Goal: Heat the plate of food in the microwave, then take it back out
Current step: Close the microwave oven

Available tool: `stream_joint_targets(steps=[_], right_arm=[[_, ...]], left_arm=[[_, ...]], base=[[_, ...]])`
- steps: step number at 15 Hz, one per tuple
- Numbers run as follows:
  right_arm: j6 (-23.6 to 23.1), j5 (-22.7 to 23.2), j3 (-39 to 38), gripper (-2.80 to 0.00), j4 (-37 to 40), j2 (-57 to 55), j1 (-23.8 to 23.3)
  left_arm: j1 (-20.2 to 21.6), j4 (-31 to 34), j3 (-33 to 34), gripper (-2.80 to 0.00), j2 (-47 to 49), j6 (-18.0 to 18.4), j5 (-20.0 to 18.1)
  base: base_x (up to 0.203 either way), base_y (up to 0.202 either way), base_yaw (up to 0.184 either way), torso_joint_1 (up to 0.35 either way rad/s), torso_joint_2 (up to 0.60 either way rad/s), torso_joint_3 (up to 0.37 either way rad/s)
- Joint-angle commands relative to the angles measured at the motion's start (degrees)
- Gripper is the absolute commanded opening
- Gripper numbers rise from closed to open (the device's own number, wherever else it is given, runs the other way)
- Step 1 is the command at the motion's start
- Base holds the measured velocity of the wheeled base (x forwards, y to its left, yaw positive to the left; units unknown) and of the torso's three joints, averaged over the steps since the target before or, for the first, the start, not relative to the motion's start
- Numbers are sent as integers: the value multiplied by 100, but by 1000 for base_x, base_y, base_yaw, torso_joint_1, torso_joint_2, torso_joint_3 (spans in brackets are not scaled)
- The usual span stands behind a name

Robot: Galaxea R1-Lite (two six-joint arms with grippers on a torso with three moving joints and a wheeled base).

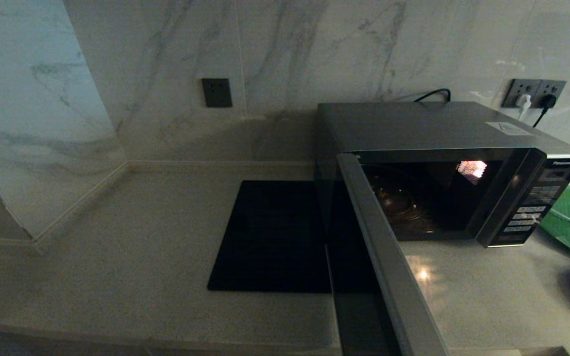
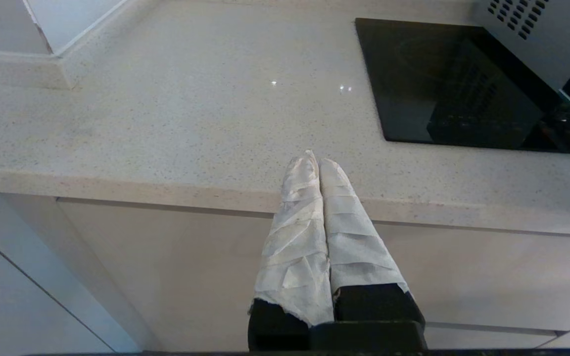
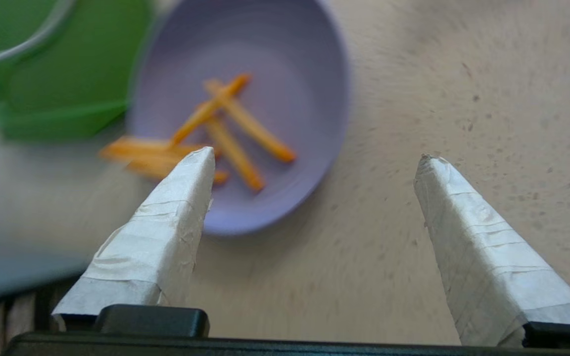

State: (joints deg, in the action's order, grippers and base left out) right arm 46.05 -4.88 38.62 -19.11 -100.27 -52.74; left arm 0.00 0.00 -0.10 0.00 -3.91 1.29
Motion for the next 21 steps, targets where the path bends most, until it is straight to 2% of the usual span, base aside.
stream_joint_targets(steps=[1,4,7,11,15,18,21], right_arm=[[-290,3,-233,0,-25,946,267],[-484,5,-137,0,-5,1809,839],[-511,-27,209,0,393,2543,1961],[-509,-49,736,0,1602,3431,3617],[-509,-51,1825,0,3220,4035,5052],[-503,-42,2713,0,4567,4183,5843],[-505,-40,3265,0,5269,4157,6486]], left_arm=[[0,0,1,-280,0,-4,3],[0,0,1,-280,0,-2,3],[0,0,1,-280,0,-4,3],[0,0,1,-280,0,-4,3],[0,0,1,-280,0,-4,3],[0,0,1,-280,0,-4,3],[0,0,1,-280,0,-4,3]], base=[[0,0,0,0,0,0],[0,0,0,0,0,0],[0,0,0,0,0,0],[0,0,0,0,0,0],[0,0,0,0,0,0],[0,0,0,0,0,0],[0,0,0,0,0,0]])
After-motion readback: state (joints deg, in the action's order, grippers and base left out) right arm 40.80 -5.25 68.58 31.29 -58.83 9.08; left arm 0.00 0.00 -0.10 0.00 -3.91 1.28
